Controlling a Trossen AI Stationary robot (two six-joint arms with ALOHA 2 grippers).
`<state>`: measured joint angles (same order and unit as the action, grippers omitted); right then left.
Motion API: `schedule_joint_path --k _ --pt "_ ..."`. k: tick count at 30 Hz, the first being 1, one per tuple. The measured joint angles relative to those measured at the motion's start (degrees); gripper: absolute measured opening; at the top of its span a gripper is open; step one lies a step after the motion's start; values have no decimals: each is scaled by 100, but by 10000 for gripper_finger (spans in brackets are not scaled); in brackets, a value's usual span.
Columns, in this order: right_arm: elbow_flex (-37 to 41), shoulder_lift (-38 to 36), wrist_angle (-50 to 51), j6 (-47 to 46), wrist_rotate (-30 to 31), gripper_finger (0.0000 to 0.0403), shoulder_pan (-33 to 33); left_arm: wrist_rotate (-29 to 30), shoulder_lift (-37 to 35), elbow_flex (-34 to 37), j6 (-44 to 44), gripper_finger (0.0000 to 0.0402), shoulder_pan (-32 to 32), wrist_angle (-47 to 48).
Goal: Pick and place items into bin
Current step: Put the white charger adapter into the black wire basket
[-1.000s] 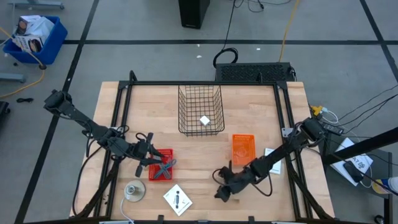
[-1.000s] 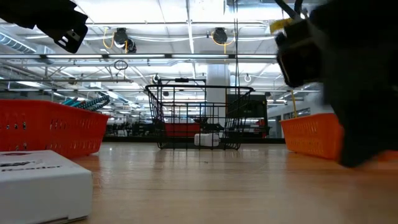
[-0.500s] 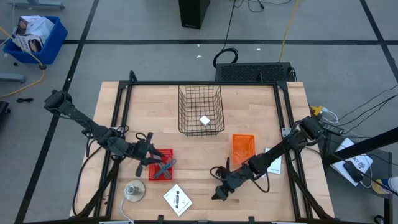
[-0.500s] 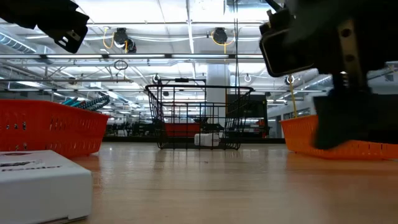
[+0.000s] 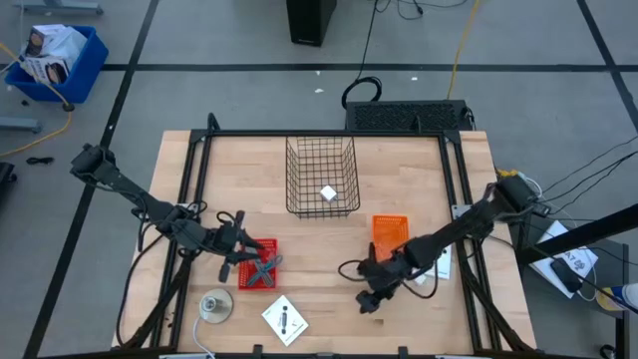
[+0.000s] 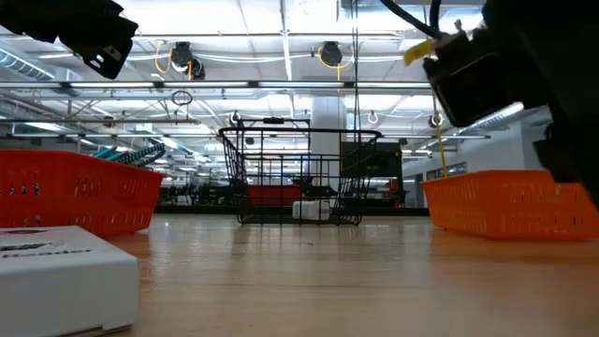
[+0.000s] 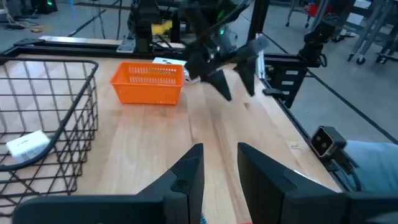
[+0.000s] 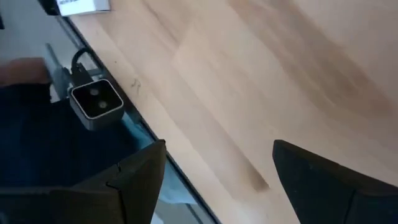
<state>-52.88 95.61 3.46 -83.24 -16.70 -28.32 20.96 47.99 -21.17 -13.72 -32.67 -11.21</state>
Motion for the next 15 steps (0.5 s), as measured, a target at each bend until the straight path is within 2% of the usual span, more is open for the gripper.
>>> schedule_joint_path --k 8,15 --pt "-7 -1066 2526 46 319 286 22 16 2 0 9 102 55 21" --pt "-7 -1399 4571 75 560 286 -30 14 0 0 7 102 52 64"
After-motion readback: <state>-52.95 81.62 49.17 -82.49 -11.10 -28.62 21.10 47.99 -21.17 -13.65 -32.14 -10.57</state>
